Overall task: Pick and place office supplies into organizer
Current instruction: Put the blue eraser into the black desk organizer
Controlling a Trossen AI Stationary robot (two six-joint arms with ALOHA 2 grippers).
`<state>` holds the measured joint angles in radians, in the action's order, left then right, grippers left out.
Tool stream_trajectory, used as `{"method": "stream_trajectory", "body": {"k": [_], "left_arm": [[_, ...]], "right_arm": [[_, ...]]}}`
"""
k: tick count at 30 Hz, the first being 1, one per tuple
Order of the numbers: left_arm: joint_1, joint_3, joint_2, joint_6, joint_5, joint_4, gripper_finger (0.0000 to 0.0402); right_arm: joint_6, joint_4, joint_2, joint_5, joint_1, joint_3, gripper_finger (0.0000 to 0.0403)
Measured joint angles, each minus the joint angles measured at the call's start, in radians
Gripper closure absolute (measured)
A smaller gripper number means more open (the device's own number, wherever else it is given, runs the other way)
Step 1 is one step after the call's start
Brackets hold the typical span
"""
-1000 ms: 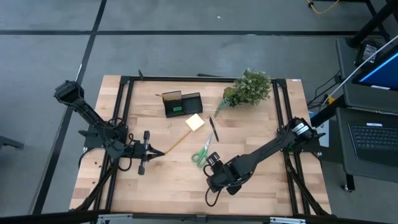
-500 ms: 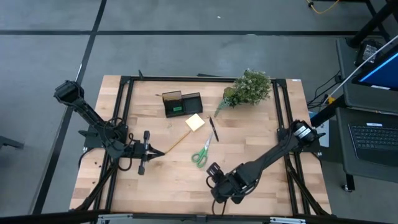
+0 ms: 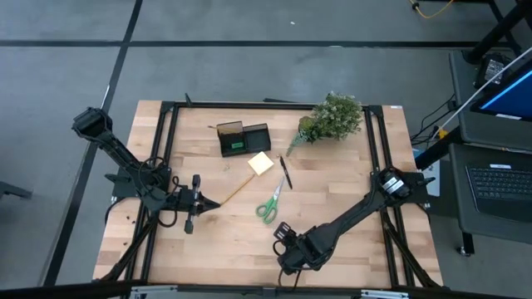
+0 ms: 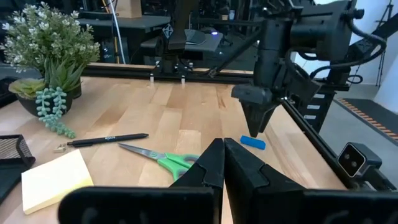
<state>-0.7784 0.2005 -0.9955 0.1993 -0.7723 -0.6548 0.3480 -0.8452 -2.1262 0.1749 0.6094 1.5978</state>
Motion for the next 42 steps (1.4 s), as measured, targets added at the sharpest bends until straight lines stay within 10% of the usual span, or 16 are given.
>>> {"method": "stream_trajectory", "body": {"k": [42], "left_arm": [[0.000,0.000,0.000,0.076,0.000,0.004,0.0398]], "right_arm": [[0.183,0.021,-0.053,-0.233,-0.090,0.000,0.0220]]}}
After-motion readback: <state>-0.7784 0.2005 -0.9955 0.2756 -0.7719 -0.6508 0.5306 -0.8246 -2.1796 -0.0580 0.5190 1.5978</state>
